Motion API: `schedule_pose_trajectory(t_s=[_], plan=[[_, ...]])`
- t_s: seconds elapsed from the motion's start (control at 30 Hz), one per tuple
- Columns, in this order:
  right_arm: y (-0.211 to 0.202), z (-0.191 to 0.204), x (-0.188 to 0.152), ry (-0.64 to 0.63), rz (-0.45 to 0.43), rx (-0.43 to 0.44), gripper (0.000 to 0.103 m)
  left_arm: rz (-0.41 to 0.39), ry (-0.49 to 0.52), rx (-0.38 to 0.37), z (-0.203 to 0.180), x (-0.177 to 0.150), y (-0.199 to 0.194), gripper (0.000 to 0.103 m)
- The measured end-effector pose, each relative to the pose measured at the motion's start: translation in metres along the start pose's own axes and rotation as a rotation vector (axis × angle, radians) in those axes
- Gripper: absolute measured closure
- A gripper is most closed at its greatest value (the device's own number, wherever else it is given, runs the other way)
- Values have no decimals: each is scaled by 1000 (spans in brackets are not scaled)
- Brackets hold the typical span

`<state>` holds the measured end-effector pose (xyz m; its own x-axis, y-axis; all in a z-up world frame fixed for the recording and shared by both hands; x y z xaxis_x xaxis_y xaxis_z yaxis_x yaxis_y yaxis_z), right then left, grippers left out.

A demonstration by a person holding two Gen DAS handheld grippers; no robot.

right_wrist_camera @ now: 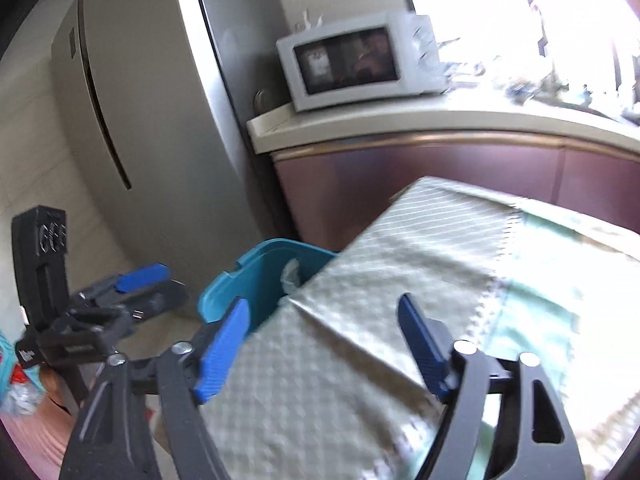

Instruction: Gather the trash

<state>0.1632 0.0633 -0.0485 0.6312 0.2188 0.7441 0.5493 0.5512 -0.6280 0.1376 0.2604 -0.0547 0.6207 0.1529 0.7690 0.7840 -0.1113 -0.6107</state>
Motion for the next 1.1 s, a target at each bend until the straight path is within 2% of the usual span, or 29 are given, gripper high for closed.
schedule_pose_trajectory(t_s=[0.07, 0.17, 0.43, 0.73, 1.1], plan=[[-22, -8, -10, 1, -46, -66, 14, -15, 26, -1, -12, -4, -10, 6], [-52, -18, -26, 19, -108, -146, 7, -45, 53, 7, -31, -9, -25, 6], [-125, -42, -57, 42, -259, -340, 7, -152, 77, -10, -76, -18, -59, 6], [-173, -56, -86, 74, -370, -461, 7, -231, 117, 4, -109, -29, -82, 6], [-207, -62, -110, 108, -445, -556, 7, -259, 141, 13, -129, -39, -88, 6]])
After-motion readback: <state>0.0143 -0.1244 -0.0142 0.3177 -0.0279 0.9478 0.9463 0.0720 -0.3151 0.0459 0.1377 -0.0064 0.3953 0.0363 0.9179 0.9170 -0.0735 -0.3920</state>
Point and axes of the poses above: each gripper's, at about its wrist camera, not at the fingertips, and y roughly the way its jaws point, z to its left, x to its top, the point moved 4 cm from there along y, roughly the way its jaws point, and after that the axes turned 6 degrees about z, right-handed, at the moved point
